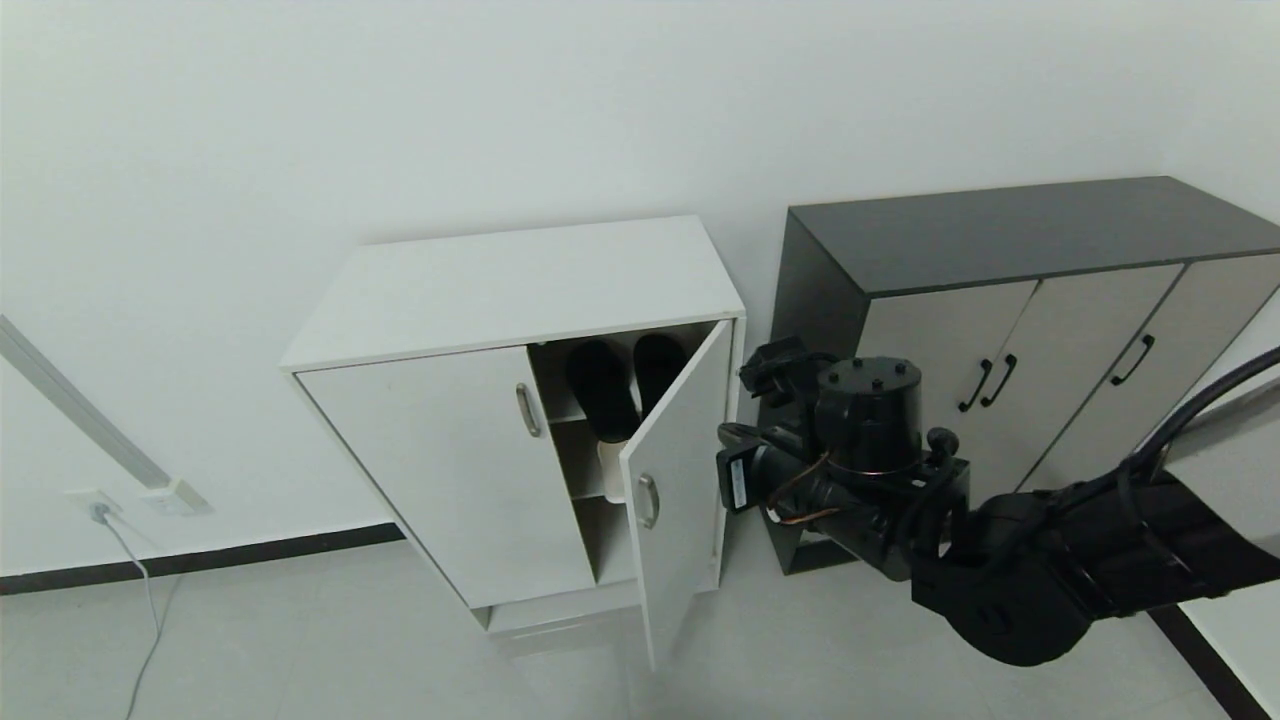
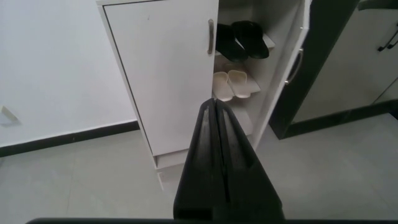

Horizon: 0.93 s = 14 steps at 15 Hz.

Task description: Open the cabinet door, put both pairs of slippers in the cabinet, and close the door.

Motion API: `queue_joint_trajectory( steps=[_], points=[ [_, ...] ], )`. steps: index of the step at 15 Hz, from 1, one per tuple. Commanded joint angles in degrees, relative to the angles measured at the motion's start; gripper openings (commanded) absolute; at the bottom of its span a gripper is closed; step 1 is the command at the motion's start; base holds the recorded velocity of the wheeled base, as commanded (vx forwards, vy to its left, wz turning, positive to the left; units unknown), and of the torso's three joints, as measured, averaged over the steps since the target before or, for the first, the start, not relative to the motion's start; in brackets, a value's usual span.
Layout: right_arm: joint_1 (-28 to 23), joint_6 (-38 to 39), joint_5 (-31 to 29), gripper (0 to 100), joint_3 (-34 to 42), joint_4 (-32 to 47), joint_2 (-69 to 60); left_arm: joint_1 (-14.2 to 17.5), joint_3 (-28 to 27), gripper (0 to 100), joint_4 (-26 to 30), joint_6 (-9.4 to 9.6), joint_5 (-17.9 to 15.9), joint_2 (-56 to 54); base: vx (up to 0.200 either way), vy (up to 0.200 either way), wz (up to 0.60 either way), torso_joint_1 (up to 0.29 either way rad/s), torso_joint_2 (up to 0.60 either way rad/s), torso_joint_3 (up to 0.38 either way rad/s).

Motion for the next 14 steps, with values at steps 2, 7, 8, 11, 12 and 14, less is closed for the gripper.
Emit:
queue_joint_trajectory(
  steps=[2,7,8,11,12,14],
  points=[
    [0.1,-0.18,-0.04,0,1.08,-0.05,-1.86,0.0,0.01,0,0.02,0.01,0.01,0.0,0.0,0.0,0.0,0.0,0.0,0.0],
    [0.1,-0.01,0.14,0,1.25,-0.05,-0.81,0.0,0.01,0,0.02,0.01,0.01,0.0,0.0,0.0,0.48,0.001,0.0,0.001],
    [0.1,-0.01,0.66,0,1.43,-0.05,-0.72,0.0,0.01,0,0.02,0.01,0.01,0.0,0.0,0.0,0.0,0.0,0.0,0.0],
    [-0.34,-0.1,2.16,0,2.39,-1.01,-0.81,0.0,0.01,0,0.02,0.01,0.01,0.0,0.0,0.0,0.0,0.0,0.0,0.0],
    [-0.69,-0.18,1.98,0,2.75,-1.8,-0.81,0.0,0.01,0,0.02,0.01,0.01,0.0,0.0,0.0,0.0,0.0,0.0,0.0],
    [-1.4,-0.27,1.81,0,3.71,-2.51,-1.42,0.0,0.01,0,0.02,0.01,0.01,0.0,0.0,0.0,0.0,0.0,0.0,0.0]
  ],
)
